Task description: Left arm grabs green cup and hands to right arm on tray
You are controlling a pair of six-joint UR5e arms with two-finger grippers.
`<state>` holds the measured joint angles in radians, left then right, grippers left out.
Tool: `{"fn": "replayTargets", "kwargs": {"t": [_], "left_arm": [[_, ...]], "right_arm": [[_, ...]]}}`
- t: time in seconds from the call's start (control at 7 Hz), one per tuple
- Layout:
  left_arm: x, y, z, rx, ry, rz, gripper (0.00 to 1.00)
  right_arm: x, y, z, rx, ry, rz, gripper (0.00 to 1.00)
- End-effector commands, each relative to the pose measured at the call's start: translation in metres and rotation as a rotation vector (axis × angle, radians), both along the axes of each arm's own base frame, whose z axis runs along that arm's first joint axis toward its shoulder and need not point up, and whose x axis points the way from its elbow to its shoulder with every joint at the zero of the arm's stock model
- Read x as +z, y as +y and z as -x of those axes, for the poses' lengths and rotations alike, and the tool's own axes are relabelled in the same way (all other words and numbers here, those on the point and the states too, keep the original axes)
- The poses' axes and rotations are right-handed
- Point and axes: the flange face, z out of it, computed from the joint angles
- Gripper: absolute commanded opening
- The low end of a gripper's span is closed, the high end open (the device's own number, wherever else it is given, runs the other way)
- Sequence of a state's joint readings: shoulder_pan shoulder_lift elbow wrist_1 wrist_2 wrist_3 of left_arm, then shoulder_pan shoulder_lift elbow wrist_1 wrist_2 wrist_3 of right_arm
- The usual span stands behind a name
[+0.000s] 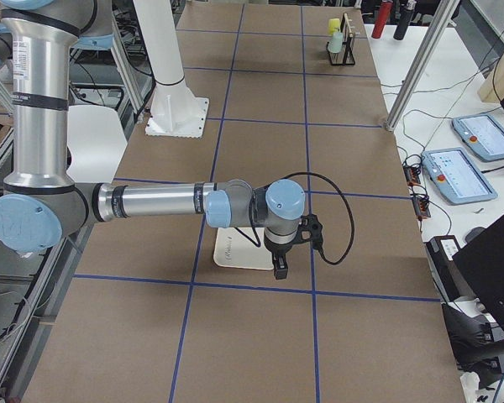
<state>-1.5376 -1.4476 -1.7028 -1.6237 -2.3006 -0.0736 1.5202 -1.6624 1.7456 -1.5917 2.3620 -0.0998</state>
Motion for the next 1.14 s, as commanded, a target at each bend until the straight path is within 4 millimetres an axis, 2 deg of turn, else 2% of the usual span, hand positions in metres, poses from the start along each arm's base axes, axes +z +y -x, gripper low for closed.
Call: {"fn": "replayTargets", "kwargs": {"t": [0.0,0.29,0.43,0.57,0.86,1.0], "left_arm": [[0.002,0.003,0.0,-0.002,0.002,0.009,1.0],[-0.013,0.005,0.0,-0.006,0.042,-0.012,1.0],[-0.038,0.003,0.0,-0.008,0.043,-0.017,1.0],[-0.076,-0.002,0.001,-0.01,0.035,-0.007,1.0],[-0.176,-0.036,0.0,-0.012,0.028,0.0,1.0],[-0.212,-0.051,-0.001,-0.01,-0.002,-0.034,1.0]], "right_arm": [[0.001,-0.001,-0.003,0.002,0.039,-0.013,0.99],[0.005,-0.002,-0.003,0.002,0.041,-0.004,0.99],[0.006,-0.002,-0.003,0.004,0.039,0.0,0.99],[0.007,-0.001,-0.002,0.002,0.037,0.003,0.99],[0.007,-0.001,-0.001,-0.001,0.04,0.003,0.99],[0.006,-0.002,-0.001,0.0,0.038,0.003,0.99]]}}
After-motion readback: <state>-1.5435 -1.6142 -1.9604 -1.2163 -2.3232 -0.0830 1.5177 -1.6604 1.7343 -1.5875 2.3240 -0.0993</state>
